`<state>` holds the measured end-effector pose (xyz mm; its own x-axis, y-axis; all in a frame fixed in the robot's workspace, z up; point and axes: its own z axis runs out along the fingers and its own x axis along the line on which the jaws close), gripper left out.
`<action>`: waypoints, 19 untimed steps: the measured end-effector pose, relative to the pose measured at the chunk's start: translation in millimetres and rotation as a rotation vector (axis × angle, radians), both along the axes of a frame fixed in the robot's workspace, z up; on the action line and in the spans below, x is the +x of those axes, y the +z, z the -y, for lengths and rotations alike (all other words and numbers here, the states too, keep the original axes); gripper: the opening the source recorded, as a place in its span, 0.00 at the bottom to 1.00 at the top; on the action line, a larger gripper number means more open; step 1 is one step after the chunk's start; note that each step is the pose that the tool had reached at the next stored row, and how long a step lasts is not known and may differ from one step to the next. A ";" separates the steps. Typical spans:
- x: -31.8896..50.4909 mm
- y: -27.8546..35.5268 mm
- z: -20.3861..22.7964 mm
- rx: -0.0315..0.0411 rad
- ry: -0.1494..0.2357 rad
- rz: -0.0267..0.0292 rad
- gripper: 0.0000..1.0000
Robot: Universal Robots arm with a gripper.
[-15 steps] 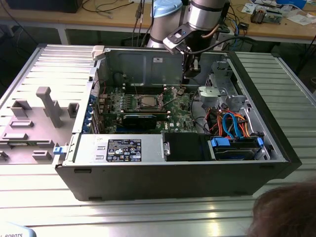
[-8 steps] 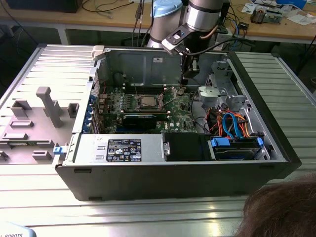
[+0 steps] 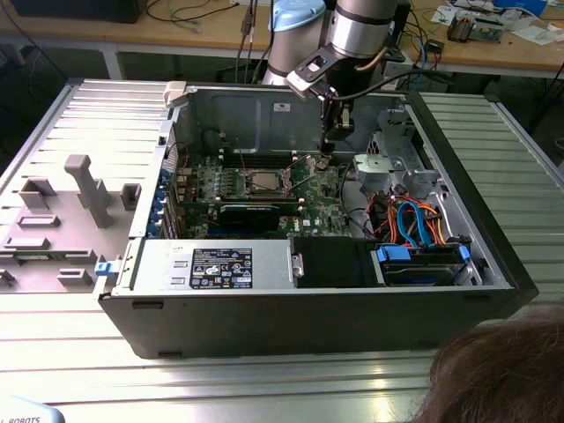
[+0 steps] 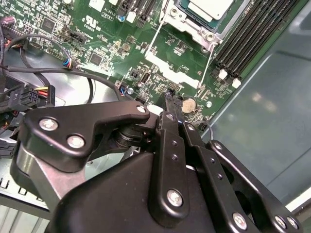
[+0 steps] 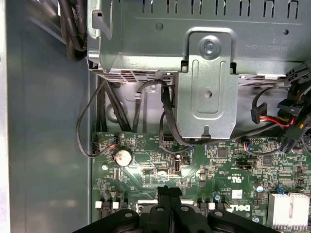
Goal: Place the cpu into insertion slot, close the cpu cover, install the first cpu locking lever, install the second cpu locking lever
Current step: 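Close the cpu cover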
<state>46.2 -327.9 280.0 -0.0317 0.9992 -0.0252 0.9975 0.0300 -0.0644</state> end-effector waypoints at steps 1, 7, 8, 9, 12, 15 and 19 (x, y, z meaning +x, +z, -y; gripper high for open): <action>-0.5 -0.4 0.0 0.0000 0.000 0.0000 0.11; -2.7 -2.3 0.0 0.0001 0.000 0.0000 0.11; -2.9 -2.4 0.0 0.0000 0.000 -0.0001 0.11; -3.5 -2.8 0.1 0.0000 0.000 -0.0001 0.11; -4.3 -3.6 0.1 0.0001 0.000 -0.0001 0.11; -5.0 -4.3 0.2 0.0002 0.000 0.0000 0.11; -6.3 -5.5 0.5 0.0003 0.000 0.0000 0.11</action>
